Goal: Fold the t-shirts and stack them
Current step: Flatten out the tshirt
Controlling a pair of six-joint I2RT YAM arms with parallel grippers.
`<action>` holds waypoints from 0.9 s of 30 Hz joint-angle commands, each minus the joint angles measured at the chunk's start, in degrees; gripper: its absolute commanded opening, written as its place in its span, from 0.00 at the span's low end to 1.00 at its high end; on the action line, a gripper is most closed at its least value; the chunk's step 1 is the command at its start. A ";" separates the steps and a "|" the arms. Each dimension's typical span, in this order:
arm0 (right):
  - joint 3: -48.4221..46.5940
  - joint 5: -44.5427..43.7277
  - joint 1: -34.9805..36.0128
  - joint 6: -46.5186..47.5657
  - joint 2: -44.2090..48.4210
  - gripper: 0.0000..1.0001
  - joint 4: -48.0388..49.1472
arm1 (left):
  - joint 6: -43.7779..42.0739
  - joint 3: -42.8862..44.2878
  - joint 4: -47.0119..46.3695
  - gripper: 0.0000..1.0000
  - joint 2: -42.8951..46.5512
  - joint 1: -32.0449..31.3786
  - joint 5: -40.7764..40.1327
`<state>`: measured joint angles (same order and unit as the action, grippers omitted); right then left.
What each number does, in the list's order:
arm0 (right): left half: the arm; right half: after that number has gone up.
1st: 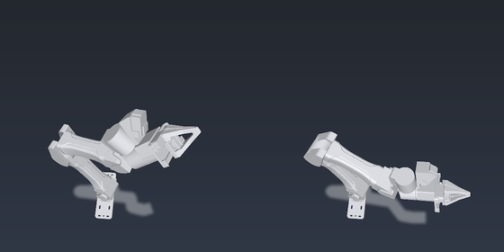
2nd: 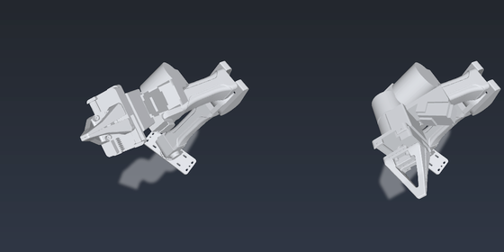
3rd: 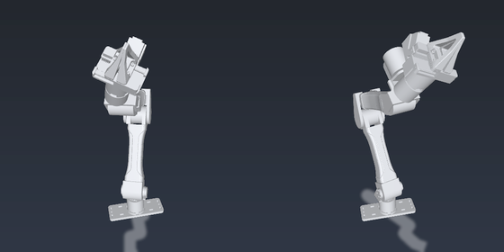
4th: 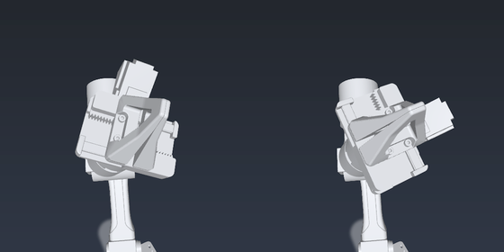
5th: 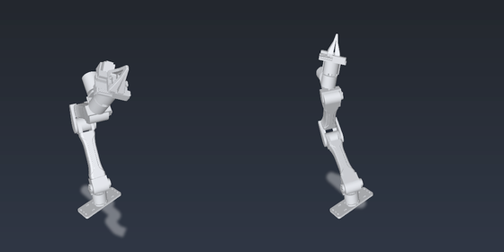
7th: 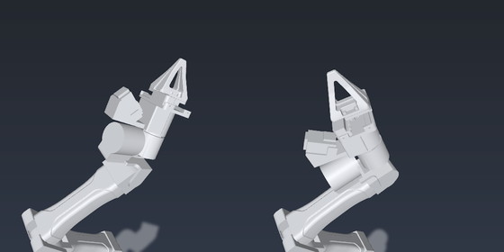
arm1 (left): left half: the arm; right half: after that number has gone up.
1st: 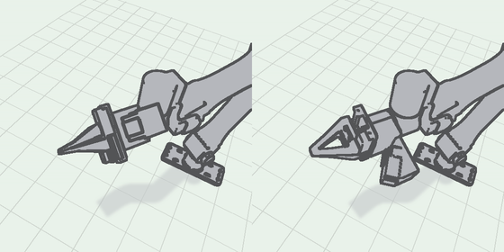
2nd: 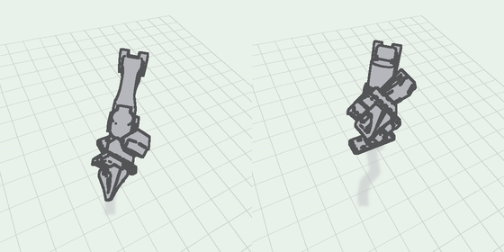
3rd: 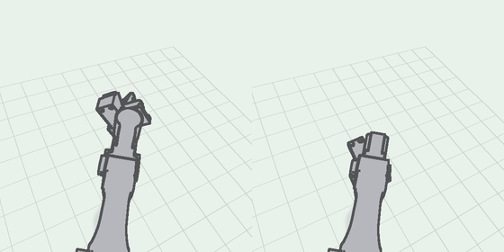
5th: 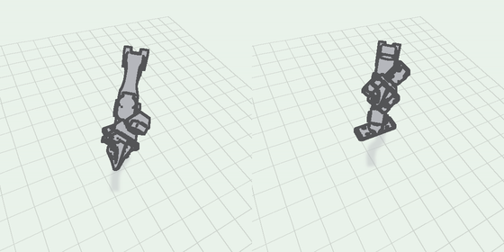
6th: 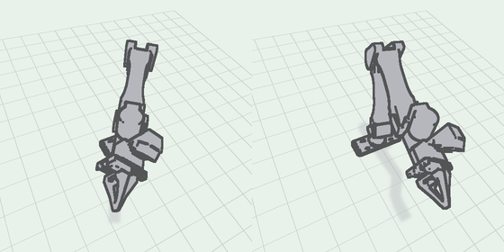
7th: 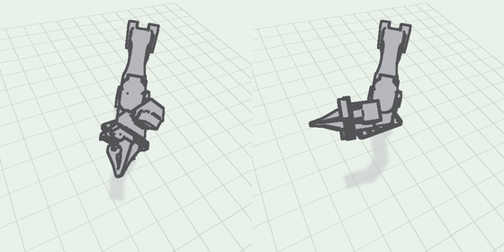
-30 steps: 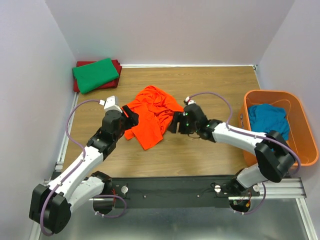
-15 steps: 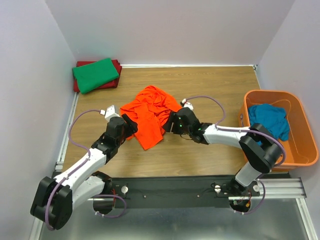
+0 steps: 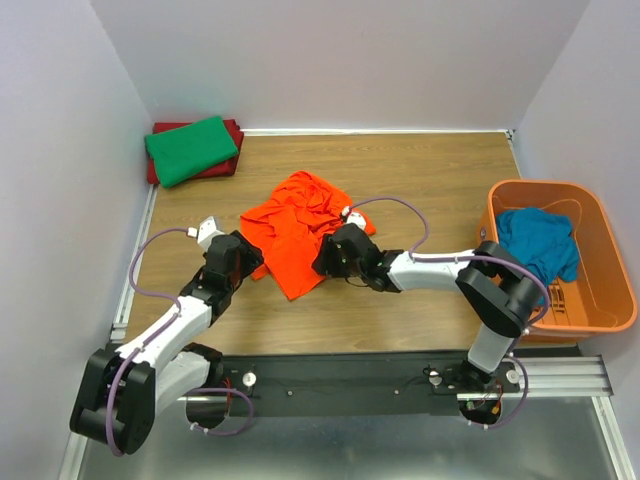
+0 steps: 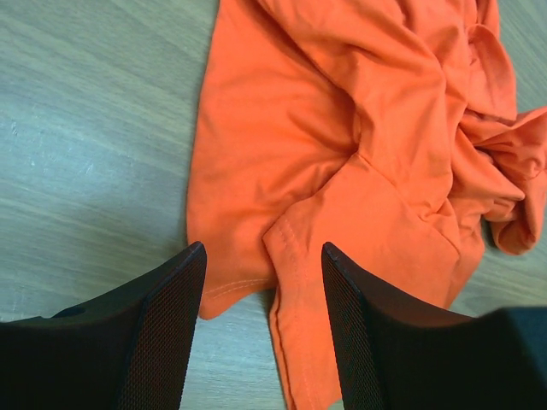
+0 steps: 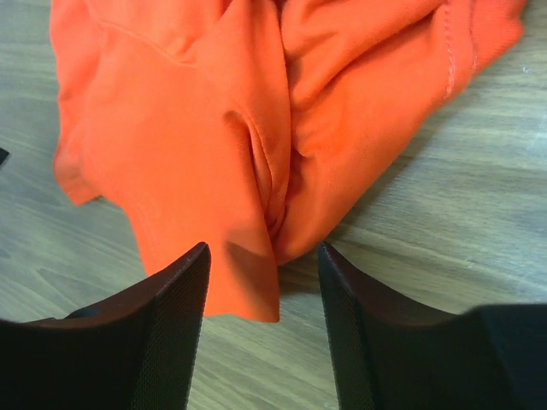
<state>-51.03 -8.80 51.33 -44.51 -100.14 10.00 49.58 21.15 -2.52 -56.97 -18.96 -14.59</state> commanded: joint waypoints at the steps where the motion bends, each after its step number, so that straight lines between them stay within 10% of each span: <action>1: -1.09 -2.54 0.79 0.04 -1.29 0.56 -1.47 | 1.92 -0.76 -1.69 0.64 -1.38 0.59 -2.11; 17: -0.04 -0.43 1.49 -0.93 2.58 0.05 -3.23 | 3.59 -1.11 -6.79 0.61 -8.59 0.94 -1.23; 27: -5.13 -13.59 1.49 4.69 11.89 0.01 -14.12 | 1.83 1.97 -6.44 0.41 -12.99 0.94 -1.50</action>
<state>-52.80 -13.43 52.45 -43.33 -91.57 1.96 52.10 21.28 -8.03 -69.08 -18.33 -14.55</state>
